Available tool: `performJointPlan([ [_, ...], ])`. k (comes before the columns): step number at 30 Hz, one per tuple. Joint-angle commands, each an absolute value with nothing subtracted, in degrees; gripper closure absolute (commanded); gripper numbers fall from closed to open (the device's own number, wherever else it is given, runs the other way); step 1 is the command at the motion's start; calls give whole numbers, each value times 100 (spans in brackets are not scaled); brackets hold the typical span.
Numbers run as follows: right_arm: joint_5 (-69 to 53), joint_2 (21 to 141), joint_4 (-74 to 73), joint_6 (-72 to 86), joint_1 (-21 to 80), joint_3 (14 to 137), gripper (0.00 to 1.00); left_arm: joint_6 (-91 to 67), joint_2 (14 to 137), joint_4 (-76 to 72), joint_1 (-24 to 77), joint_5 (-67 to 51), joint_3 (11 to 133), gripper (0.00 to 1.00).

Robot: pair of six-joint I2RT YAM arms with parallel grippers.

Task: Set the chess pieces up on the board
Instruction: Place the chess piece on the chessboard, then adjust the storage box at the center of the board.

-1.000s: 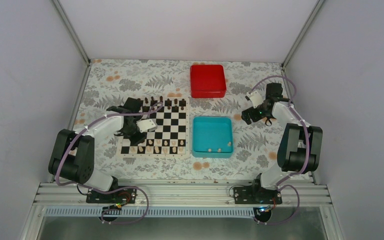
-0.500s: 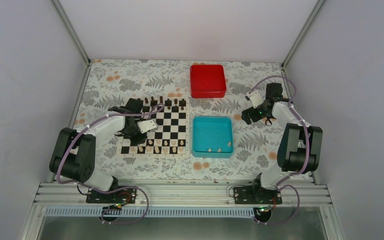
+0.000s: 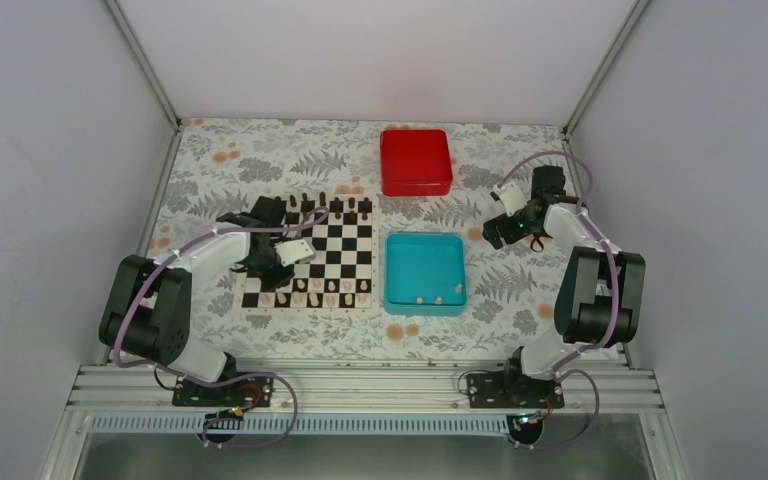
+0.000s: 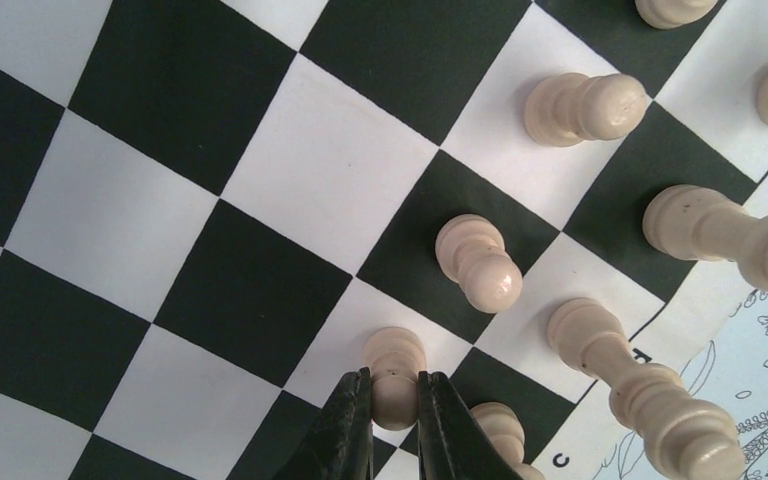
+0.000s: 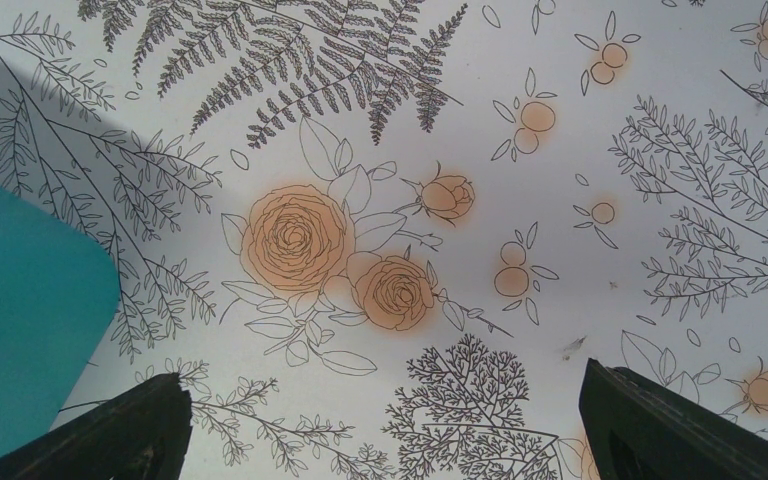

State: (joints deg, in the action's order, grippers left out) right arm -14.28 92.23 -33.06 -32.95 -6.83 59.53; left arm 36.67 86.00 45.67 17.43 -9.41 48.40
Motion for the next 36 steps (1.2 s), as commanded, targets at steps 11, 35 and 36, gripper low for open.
performJointPlan([
  [11,-1488,9242,-3323,-3370,-689,5946,0,3734,8627,4571,1741,-847,4801,74],
  [35,-1811,9093,-3564,-3546,-694,6020,0,3763,9856,6264,3595,-849,9963,45],
  [36,-1886,9089,-3674,-3633,-694,6023,0,3797,10066,6195,3734,-884,10193,42],
])
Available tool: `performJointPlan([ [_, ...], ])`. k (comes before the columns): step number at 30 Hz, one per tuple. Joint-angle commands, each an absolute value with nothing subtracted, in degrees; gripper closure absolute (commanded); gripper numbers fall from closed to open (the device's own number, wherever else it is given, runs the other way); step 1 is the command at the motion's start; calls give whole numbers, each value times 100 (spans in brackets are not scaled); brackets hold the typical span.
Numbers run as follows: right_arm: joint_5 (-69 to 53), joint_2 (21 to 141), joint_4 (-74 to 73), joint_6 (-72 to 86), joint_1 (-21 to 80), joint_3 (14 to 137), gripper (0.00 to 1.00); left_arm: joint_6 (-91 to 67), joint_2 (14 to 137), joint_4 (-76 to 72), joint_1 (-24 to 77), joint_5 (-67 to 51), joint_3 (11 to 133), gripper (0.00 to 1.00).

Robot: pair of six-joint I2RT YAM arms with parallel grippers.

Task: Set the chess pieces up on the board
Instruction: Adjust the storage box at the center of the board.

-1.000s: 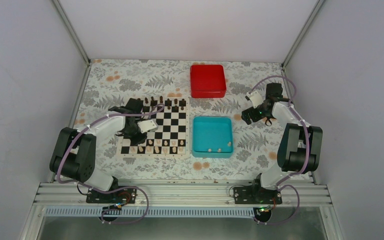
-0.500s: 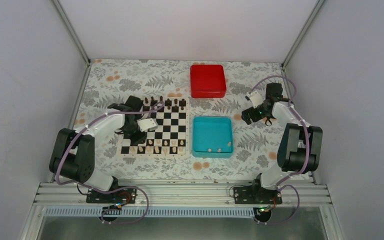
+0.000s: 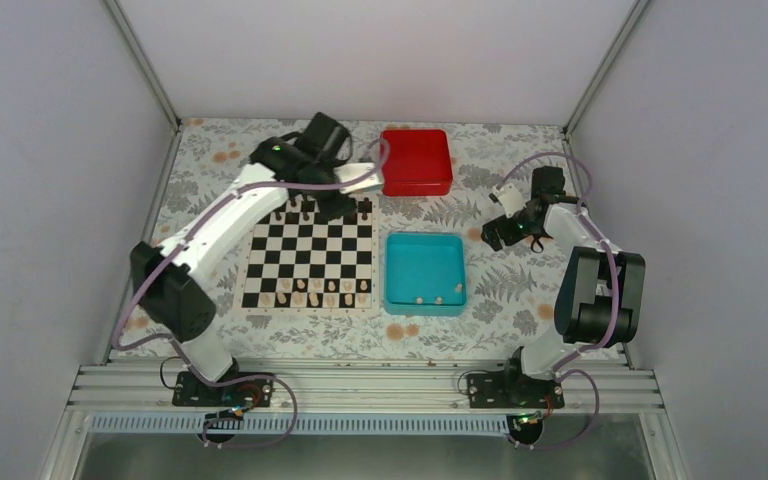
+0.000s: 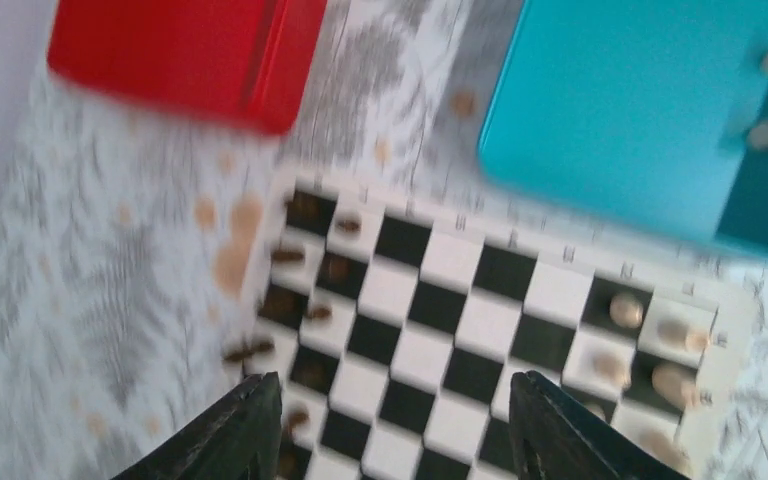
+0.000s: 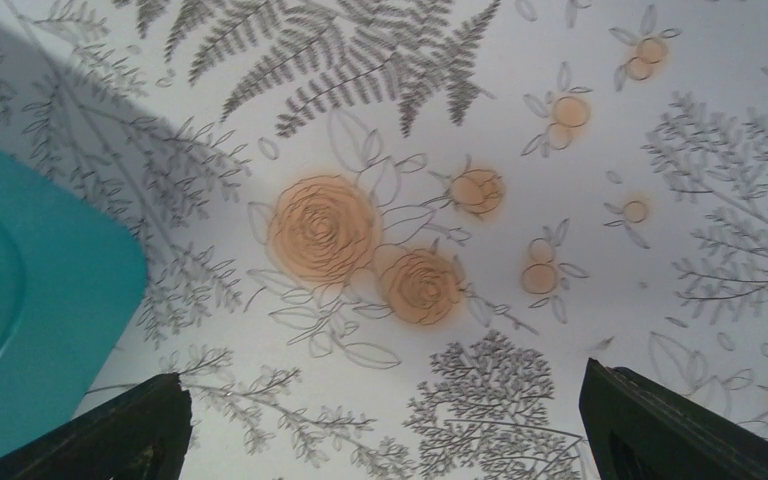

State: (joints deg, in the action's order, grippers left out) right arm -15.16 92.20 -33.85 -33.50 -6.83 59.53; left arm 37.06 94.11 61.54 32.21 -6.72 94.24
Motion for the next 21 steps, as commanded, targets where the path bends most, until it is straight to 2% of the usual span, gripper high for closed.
performJointPlan([
  [1,-1893,9086,-3768,-3686,-694,6026,0,3831,10265,6126,3856,-878,10389,41],
  [6,-1947,8896,-4193,-3802,-652,6089,0,3928,11088,5783,4192,-745,10930,39],
  [14,-1593,9087,-5165,-3789,296,6764,0,3775,11034,4664,4289,-132,10602,2],
  [21,-756,9822,-5407,-3440,821,7511,12,3561,10760,4150,4289,494,10306,0],
])
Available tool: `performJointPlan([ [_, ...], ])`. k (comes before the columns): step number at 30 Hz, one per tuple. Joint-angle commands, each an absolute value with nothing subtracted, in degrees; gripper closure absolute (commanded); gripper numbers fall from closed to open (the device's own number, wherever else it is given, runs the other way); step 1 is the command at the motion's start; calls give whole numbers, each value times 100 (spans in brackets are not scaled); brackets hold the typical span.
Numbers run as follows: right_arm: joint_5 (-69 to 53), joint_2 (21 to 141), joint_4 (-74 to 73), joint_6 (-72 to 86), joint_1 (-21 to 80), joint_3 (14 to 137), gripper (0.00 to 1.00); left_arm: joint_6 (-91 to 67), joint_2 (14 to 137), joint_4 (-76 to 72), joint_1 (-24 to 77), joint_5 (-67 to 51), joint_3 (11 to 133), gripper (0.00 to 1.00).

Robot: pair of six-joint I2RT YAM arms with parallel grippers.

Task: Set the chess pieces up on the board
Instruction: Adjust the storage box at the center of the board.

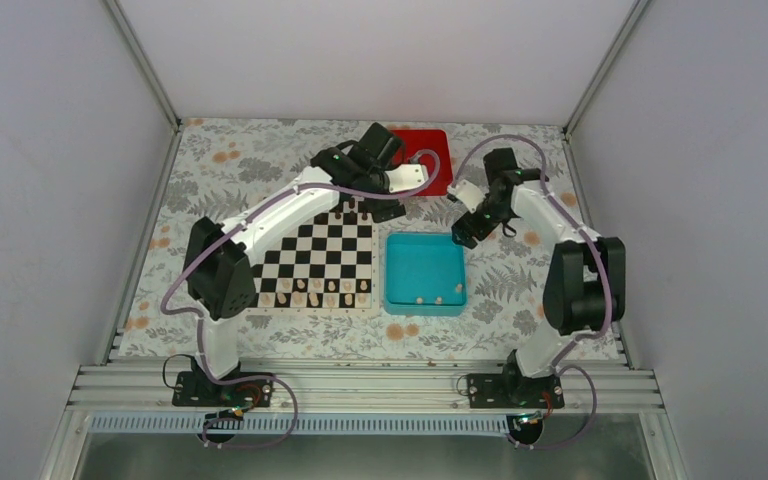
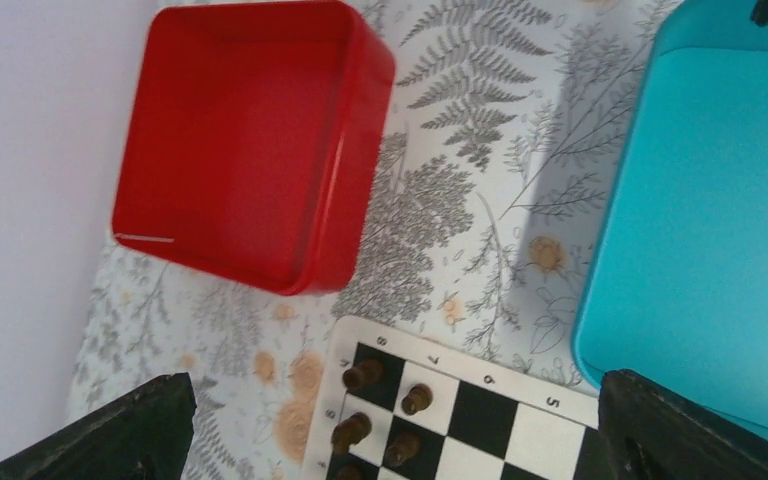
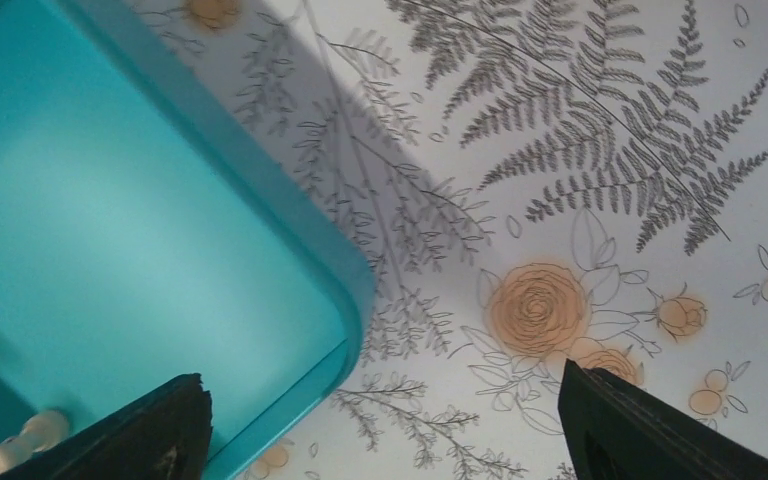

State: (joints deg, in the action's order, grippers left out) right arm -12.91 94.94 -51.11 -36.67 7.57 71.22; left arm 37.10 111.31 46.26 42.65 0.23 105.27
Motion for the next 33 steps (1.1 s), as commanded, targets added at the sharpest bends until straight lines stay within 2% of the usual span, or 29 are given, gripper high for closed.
performJointPlan([
  [1,-634,9847,-5406,-3413,860,7557,12,3564,10703,4121,4283,563,10260,0],
  [8,-272,10072,-5535,-3283,1168,7447,26,3603,10345,4065,4237,696,9961,0],
  [16,-340,10057,-5612,-3201,1304,7303,30,3592,10202,4055,4167,722,9692,0],
  [22,-171,10207,-5540,-3164,1396,7182,47,3597,10142,4027,4128,719,9603,0],
  [33,-42,10331,-5494,-3296,1566,7145,70,3614,10125,3969,4078,755,9451,0],
])
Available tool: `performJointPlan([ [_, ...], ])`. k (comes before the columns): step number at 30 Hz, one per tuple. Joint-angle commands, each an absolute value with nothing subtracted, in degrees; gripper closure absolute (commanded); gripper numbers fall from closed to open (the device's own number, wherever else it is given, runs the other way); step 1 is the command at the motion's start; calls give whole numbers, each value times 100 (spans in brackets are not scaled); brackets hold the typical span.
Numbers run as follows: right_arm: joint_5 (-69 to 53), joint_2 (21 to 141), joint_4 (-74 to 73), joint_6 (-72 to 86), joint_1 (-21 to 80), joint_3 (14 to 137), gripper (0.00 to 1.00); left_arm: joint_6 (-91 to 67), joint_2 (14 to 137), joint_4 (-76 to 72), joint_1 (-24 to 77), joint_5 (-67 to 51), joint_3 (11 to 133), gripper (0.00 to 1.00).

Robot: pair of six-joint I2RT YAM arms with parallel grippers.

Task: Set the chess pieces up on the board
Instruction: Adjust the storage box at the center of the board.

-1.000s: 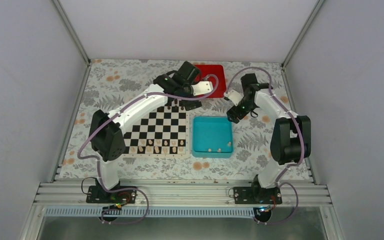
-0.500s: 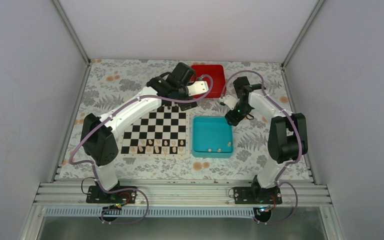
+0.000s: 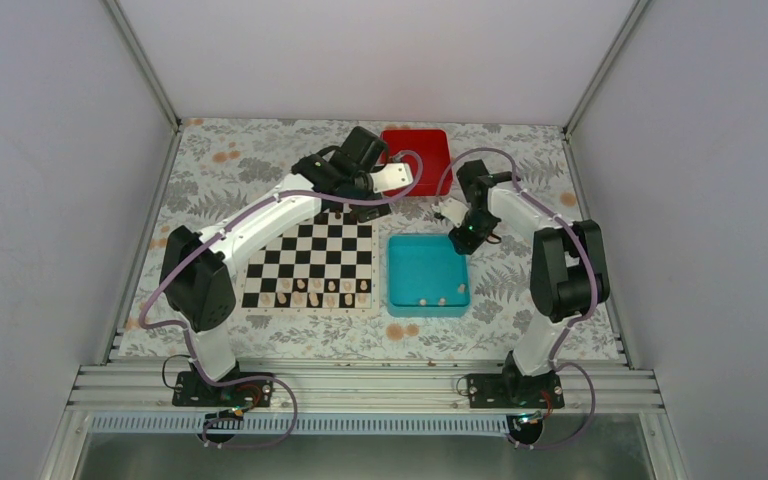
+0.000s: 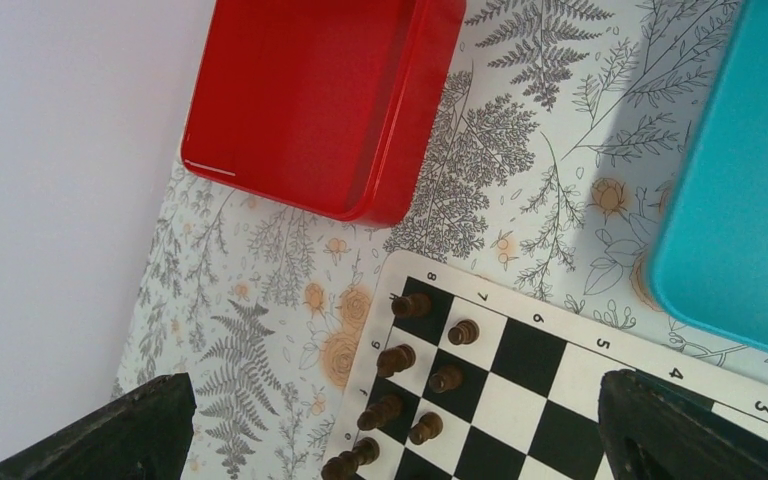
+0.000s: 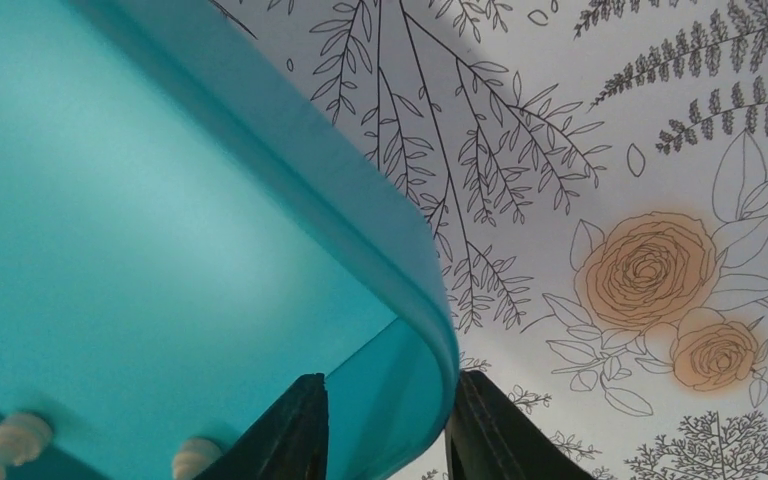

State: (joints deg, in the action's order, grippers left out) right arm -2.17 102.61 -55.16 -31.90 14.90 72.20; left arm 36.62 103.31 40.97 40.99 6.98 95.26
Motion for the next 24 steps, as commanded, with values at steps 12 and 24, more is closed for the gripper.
performJointPlan([
  [12,242,10339,-5369,-3887,1710,7176,80,3614,10104,3899,4052,800,9326,0],
  [24,556,10602,-5130,-4996,2093,7629,96,3559,10048,3843,4052,881,9266,0],
])
